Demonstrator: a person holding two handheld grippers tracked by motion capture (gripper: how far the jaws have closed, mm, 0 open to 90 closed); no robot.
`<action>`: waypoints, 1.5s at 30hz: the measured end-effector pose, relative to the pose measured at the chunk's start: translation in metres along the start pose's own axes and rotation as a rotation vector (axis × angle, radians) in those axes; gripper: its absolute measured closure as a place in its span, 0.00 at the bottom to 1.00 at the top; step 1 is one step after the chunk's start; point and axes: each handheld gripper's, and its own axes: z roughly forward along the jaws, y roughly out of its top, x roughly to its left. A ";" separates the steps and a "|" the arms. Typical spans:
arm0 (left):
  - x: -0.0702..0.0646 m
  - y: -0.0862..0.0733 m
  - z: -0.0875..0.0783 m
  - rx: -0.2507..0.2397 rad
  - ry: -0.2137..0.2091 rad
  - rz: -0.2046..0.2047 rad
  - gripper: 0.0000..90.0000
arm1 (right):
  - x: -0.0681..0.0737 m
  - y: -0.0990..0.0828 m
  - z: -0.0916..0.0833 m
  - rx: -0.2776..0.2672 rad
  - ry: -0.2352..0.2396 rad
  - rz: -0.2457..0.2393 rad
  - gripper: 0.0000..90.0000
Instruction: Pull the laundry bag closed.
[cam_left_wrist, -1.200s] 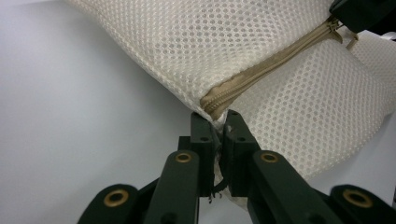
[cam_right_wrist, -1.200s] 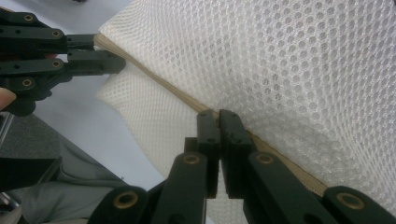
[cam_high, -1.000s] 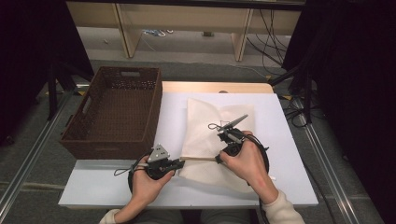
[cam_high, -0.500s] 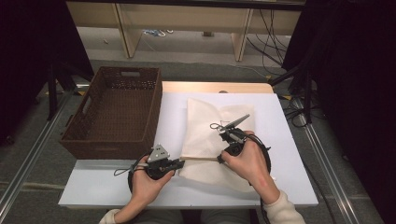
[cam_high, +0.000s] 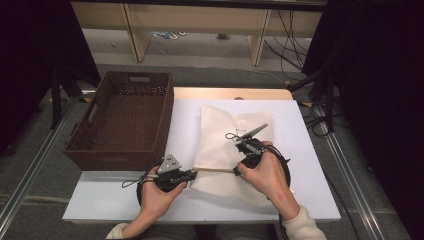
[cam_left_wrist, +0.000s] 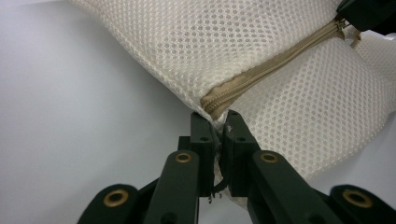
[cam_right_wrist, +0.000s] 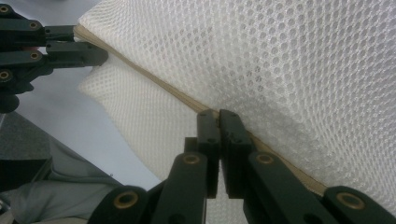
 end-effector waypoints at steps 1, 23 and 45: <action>-0.001 0.000 0.001 -0.006 -0.001 -0.005 0.94 | 0.001 0.000 0.000 0.003 -0.001 0.009 0.98; 0.000 -0.001 0.001 0.001 0.011 0.000 0.94 | -0.001 -0.002 -0.004 0.009 -0.019 0.041 0.98; -0.001 -0.002 0.003 -0.010 0.007 -0.002 0.94 | -0.003 -0.004 -0.006 0.003 -0.013 0.042 0.98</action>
